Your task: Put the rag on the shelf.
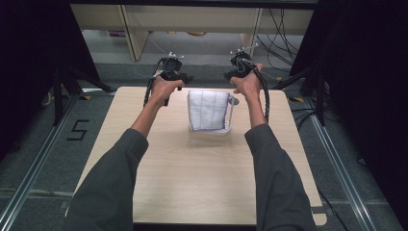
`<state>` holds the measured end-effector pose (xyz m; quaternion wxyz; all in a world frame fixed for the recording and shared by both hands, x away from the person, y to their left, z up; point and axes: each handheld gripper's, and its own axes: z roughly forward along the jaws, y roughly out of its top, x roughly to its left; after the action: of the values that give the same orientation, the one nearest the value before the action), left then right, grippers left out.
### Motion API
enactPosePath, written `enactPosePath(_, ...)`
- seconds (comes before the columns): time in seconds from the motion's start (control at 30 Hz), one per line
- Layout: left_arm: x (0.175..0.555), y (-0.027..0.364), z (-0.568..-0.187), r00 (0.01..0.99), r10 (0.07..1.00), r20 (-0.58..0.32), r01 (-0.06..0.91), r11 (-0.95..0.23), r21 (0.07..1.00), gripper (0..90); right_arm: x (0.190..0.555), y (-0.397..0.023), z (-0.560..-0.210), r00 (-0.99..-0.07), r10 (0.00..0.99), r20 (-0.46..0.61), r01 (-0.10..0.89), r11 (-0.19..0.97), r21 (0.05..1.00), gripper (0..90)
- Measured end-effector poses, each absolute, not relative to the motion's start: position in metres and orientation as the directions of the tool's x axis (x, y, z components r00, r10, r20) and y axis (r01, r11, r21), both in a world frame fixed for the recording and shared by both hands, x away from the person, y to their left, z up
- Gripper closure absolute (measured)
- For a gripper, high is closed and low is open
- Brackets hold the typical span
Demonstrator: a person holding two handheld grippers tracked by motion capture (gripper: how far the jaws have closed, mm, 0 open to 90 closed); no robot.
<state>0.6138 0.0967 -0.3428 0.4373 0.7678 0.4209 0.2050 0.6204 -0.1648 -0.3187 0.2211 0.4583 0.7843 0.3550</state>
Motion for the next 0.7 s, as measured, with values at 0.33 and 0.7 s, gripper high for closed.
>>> enactPosePath(0.33, 0.592, 0.128, -0.34, 0.563, 0.82, -0.105, 0.497, -0.234, 0.836, 57.6, 0.604, -0.195, -0.313, -0.484, 0.875, 0.023, 0.558, 0.289, 0.778, 62.6)
enactPosePath(0.7, 0.571, 0.156, -0.341, 0.562, 0.821, -0.101, 0.492, -0.233, 0.839, 53.1, 0.581, -0.213, -0.319, -0.496, 0.865, 0.078, 0.563, 0.252, 0.787, 60.5)
